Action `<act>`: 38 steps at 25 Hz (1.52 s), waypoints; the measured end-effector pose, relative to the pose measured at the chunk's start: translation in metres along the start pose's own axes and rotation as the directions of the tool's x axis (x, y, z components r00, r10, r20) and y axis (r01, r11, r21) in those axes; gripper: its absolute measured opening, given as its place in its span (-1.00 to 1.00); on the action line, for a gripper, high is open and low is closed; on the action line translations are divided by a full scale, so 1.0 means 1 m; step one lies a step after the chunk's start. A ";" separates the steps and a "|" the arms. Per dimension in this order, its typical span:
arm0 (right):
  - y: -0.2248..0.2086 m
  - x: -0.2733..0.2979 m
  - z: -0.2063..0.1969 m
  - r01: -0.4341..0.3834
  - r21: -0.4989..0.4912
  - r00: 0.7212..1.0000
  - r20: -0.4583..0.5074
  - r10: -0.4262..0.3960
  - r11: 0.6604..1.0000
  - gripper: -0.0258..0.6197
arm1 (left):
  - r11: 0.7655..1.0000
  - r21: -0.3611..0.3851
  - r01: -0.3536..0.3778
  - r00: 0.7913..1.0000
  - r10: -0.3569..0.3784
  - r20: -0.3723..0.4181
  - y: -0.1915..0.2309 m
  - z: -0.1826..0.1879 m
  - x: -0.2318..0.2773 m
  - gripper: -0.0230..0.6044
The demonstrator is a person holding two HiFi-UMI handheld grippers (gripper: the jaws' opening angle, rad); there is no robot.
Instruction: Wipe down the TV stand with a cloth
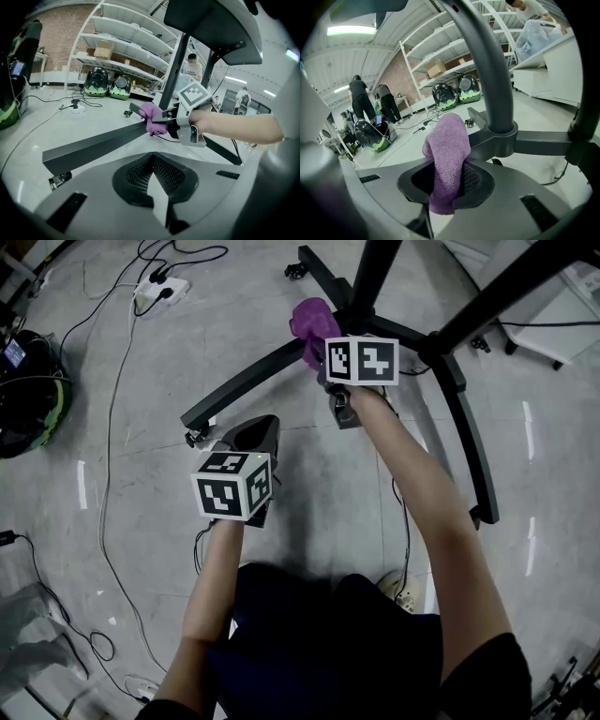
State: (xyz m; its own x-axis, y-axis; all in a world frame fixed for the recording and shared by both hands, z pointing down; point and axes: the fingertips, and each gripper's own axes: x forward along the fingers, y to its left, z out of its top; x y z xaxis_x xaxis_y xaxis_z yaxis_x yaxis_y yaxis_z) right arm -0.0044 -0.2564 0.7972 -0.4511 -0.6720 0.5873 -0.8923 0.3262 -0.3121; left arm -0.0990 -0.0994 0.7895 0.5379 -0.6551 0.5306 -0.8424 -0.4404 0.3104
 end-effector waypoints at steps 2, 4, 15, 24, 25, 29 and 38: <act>-0.010 -0.003 0.005 0.024 0.015 1.000 0.016 -0.024 1.000 -0.64 | 1.000 0.013 0.013 1.000 -0.013 -0.001 -0.006 0.002 0.003 -0.90; -0.020 -0.005 0.008 0.048 0.035 0.999 0.022 -0.049 0.998 -0.64 | 1.000 0.020 0.022 1.000 -0.022 0.001 -0.011 0.004 0.005 -0.91; -0.053 -0.012 0.011 0.090 0.107 0.995 0.035 -0.094 0.990 -0.64 | 0.999 0.037 0.033 0.999 -0.033 -0.016 -0.027 0.003 0.012 -0.91; -0.082 -0.027 0.002 0.127 0.129 0.991 0.030 -0.132 0.984 -0.64 | 0.995 0.075 0.070 0.997 -0.067 -0.029 -0.048 0.004 0.025 -0.91; -0.085 -0.029 0.002 0.131 0.131 0.990 0.032 -0.136 0.983 -0.64 | 0.994 0.080 0.074 0.997 -0.072 -0.032 -0.051 0.004 0.027 -0.90; -0.102 -0.036 0.002 0.151 0.155 0.986 0.041 -0.159 0.976 -0.64 | 0.992 0.098 0.085 0.996 -0.081 -0.043 -0.058 0.002 0.033 -0.90; -0.136 -0.051 0.003 0.168 0.285 0.977 0.078 -0.198 0.944 -0.64 | 0.989 0.112 0.099 0.993 -0.092 -0.068 -0.071 -0.004 0.040 -0.90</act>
State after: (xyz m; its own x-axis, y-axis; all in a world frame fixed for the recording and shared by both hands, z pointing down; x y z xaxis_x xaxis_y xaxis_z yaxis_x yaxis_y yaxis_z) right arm 0.1396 -0.2680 0.8074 -0.2630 -0.7732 0.5770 -0.9126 0.0053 -0.4089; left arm -0.0179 -0.0914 0.7919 0.6098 -0.5686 0.5521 -0.7762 -0.5691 0.2713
